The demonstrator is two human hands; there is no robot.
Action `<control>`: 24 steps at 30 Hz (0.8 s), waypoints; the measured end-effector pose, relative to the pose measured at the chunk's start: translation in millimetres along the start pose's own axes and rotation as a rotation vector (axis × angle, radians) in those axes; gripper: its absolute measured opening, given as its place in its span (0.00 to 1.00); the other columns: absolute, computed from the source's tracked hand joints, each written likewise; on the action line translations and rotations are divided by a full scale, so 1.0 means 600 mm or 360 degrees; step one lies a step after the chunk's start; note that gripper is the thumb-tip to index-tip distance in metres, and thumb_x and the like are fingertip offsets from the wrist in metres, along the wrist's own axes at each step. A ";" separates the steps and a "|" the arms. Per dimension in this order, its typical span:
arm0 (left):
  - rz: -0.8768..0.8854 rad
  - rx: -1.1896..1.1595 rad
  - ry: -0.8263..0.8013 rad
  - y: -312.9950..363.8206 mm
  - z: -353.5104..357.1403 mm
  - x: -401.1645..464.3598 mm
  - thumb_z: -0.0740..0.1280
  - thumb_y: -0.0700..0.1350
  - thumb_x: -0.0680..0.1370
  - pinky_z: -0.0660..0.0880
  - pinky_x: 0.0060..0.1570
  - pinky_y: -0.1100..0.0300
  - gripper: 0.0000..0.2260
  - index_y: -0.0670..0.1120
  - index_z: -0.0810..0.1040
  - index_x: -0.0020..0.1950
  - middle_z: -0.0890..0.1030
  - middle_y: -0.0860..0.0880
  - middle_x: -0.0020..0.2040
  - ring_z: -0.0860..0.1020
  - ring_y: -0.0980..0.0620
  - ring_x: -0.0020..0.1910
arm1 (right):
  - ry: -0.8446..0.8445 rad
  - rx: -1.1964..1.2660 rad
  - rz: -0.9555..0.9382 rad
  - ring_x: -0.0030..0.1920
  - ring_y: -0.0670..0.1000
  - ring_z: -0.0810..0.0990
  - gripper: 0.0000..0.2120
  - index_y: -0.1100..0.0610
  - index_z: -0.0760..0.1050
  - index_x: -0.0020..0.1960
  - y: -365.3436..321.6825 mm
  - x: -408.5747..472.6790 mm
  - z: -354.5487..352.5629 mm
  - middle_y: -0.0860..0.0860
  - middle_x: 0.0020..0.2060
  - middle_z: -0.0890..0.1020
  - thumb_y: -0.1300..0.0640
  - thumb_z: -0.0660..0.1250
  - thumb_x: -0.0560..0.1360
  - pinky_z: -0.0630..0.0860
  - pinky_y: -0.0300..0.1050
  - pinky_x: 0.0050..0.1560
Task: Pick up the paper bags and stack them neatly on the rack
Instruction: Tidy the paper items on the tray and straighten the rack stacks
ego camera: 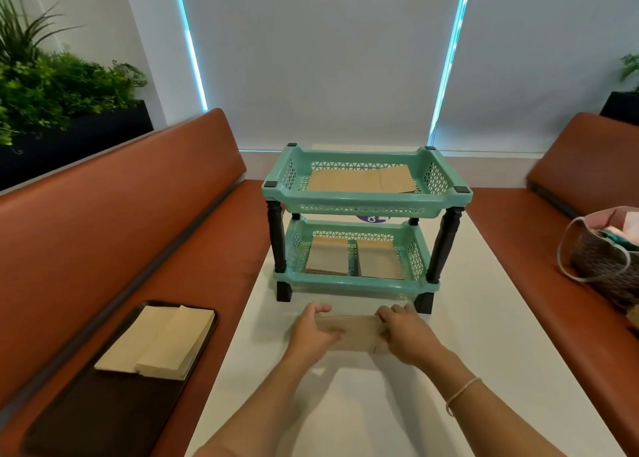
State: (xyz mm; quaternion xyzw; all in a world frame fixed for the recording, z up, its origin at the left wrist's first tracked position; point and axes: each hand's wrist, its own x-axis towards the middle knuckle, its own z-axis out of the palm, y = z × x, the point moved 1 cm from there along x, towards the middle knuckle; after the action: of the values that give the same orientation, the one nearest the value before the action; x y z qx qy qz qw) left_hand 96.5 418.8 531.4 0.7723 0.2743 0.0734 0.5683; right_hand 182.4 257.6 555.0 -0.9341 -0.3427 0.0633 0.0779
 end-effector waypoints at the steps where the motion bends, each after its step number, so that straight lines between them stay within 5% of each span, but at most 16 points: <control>1: -0.0041 -0.0057 -0.0005 -0.005 -0.002 0.002 0.75 0.40 0.70 0.77 0.47 0.64 0.22 0.51 0.71 0.59 0.75 0.51 0.55 0.75 0.51 0.54 | -0.0024 0.0014 -0.0005 0.57 0.53 0.69 0.13 0.53 0.69 0.62 0.002 0.002 -0.003 0.52 0.56 0.75 0.59 0.58 0.78 0.71 0.45 0.55; 5: -0.0108 -0.0138 -0.0105 -0.012 -0.004 0.004 0.74 0.40 0.71 0.77 0.56 0.54 0.18 0.49 0.75 0.58 0.80 0.50 0.54 0.78 0.51 0.54 | -0.0120 0.0321 0.0108 0.53 0.53 0.74 0.09 0.55 0.72 0.55 0.016 0.005 -0.018 0.53 0.53 0.78 0.61 0.60 0.76 0.73 0.44 0.50; 10: -0.0191 -0.1032 -0.0116 0.046 -0.006 0.016 0.70 0.33 0.72 0.78 0.49 0.55 0.14 0.44 0.72 0.54 0.80 0.44 0.52 0.79 0.46 0.52 | -0.0289 0.1668 0.0463 0.49 0.55 0.79 0.10 0.52 0.73 0.53 0.026 -0.003 -0.055 0.54 0.49 0.80 0.62 0.66 0.75 0.79 0.48 0.47; 13: -0.0224 -0.0873 -0.0304 0.080 0.017 0.018 0.68 0.33 0.75 0.77 0.54 0.48 0.13 0.44 0.70 0.56 0.79 0.45 0.53 0.78 0.44 0.54 | -0.0359 0.2041 0.0581 0.48 0.55 0.79 0.09 0.53 0.72 0.55 0.013 0.002 -0.061 0.55 0.48 0.81 0.63 0.64 0.76 0.78 0.49 0.47; 19: -0.0222 -0.0351 -0.0203 0.112 0.042 0.047 0.67 0.39 0.76 0.74 0.60 0.49 0.13 0.46 0.73 0.60 0.79 0.46 0.59 0.77 0.46 0.57 | -0.0238 0.1751 0.0772 0.41 0.51 0.77 0.06 0.54 0.71 0.50 0.007 0.033 -0.074 0.53 0.42 0.79 0.58 0.66 0.76 0.77 0.45 0.40; 24: -0.0181 0.0166 0.0012 0.164 0.038 0.101 0.69 0.45 0.76 0.76 0.50 0.58 0.15 0.43 0.75 0.61 0.79 0.46 0.58 0.78 0.48 0.53 | -0.0154 0.1326 0.0850 0.37 0.51 0.77 0.14 0.60 0.74 0.51 0.013 0.084 -0.108 0.54 0.41 0.78 0.51 0.69 0.73 0.77 0.42 0.35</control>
State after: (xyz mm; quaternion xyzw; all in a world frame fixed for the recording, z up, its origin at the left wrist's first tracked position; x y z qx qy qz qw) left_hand 190.4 410.4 601.7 0.7838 0.3233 0.0296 0.5294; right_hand 236.7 277.9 613.5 -0.8747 -0.0402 0.2559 0.4097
